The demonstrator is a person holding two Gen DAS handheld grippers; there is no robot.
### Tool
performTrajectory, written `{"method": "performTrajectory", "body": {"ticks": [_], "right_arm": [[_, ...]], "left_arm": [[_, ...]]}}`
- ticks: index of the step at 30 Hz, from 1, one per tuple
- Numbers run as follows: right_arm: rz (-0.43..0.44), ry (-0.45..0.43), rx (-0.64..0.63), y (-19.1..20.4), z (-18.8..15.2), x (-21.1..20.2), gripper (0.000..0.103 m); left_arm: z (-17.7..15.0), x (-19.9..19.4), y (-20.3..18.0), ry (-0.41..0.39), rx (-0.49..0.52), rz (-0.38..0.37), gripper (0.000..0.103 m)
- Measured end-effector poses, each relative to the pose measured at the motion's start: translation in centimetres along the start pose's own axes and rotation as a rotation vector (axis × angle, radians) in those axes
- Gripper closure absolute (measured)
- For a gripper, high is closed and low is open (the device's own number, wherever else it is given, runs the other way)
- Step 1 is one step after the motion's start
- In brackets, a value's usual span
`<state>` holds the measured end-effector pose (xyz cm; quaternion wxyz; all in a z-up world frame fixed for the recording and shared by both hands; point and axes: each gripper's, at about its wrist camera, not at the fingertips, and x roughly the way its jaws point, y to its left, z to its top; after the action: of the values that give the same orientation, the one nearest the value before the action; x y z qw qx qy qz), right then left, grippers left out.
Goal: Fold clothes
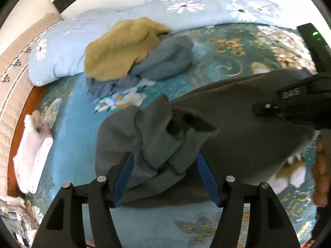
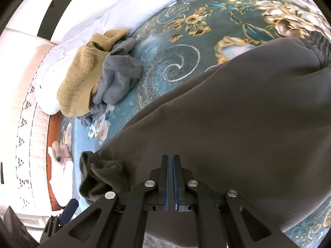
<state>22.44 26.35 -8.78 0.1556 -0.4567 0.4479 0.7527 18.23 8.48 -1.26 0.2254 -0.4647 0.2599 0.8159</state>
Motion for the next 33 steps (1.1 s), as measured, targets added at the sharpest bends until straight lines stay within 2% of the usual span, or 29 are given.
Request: {"method": "performTrajectory", "body": {"ticks": [4, 7, 10, 11, 13, 14, 15, 18, 21, 25, 29, 33], "right_arm": [[0.024, -0.020, 0.011, -0.2, 0.4, -0.8, 0.097], [0.072, -0.020, 0.020, 0.0, 0.6, -1.1, 0.097], [0.138, 0.008, 0.028, 0.7, 0.4, -0.8, 0.096], [0.156, 0.024, 0.024, 1.2, 0.3, -0.5, 0.093], [0.189, 0.058, 0.007, 2.4, -0.1, 0.3, 0.078], [0.205, 0.072, -0.002, 3.1, -0.3, 0.6, 0.062], [0.222, 0.082, -0.012, 3.7, -0.5, 0.7, 0.057], [0.274, 0.090, -0.064, 6.3, -1.2, 0.4, 0.057], [0.303, 0.124, -0.169, 9.4, -1.8, 0.5, 0.057], [0.194, 0.202, -0.279, 12.1, -2.3, 3.2, 0.057], [0.068, 0.185, -0.291, 11.9, -1.7, 5.3, 0.057], [0.064, 0.231, -0.252, 11.7, -1.1, 7.0, 0.054]], "left_arm": [[0.3, -1.5, 3.8, -0.051, -0.137, -0.128, 0.037], [-0.4, -0.8, 9.3, -0.044, -0.331, -0.153, 0.037], [-2.1, 1.5, 15.6, 0.015, -0.557, -0.156, 0.037], [-3.0, 2.3, 17.0, 0.029, -0.608, -0.159, 0.037], [-4.8, 4.0, 19.6, 0.057, -0.697, -0.158, 0.038], [-5.6, 4.5, 20.3, 0.069, -0.726, -0.159, 0.038], [-6.4, 5.1, 20.9, 0.088, -0.764, -0.170, 0.038], [-8.4, 6.9, 22.3, 0.132, -0.914, -0.255, 0.038], [-8.9, 7.8, 22.5, 0.151, -0.958, -0.260, 0.038], [-9.3, 8.5, 22.0, 0.182, -0.977, -0.291, 0.037], [-9.9, 8.7, 22.0, 0.196, -1.012, -0.307, 0.038], [-10.1, 8.9, 21.8, 0.206, -1.035, -0.327, 0.038]]}}
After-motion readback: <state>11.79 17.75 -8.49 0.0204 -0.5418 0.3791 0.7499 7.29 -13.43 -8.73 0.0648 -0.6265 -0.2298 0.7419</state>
